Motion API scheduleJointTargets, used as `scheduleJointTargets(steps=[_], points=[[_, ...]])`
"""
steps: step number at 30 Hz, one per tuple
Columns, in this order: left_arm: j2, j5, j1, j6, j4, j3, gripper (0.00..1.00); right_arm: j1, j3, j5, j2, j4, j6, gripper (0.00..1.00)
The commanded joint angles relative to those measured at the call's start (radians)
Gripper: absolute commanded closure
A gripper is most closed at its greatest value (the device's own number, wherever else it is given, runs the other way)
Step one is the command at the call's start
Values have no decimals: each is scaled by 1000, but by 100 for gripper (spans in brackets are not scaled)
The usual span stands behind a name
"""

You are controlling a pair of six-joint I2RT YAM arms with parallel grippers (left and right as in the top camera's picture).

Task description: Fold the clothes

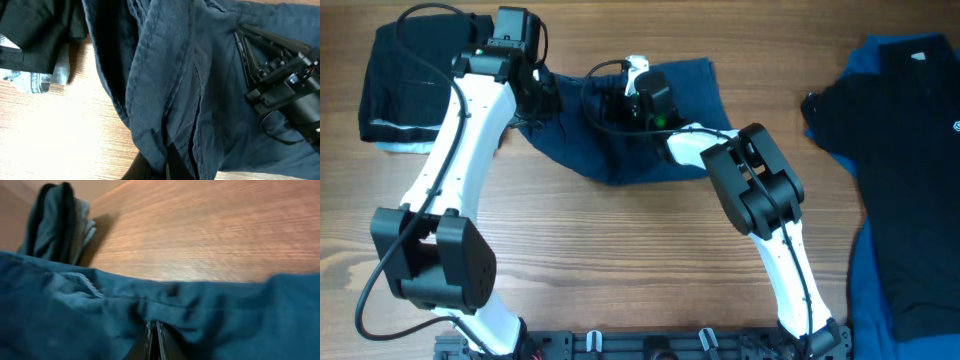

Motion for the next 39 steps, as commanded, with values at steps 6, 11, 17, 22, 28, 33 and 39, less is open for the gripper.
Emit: scheduleJointTargets(steps=[6,11,17,22,28,33,39], points=[[-30,20,-28,64,23,21,96,-188,72,-72,-415,-705,-250,92],[-30,19,-58,65,64,22,96,-352,71,137,-544,-1229,-307,96],[-30,11,-116,117,50,22,96,-500,-82,146,-527,-1373,-405,96],[-30,11,-152,117,51,22,96,-516,-230,147,-527,-1289,-405,96],[-30,-67,-178,142,23,46,96,-517,-317,97,-532,-1166,-369,96],[-30,-79,-173,224,12,57,96,-519,-148,79,-603,-1291,-434,96],[-30,-164,-135,381,52,57,96,-515,-121,77,-619,-1362,-447,96]])
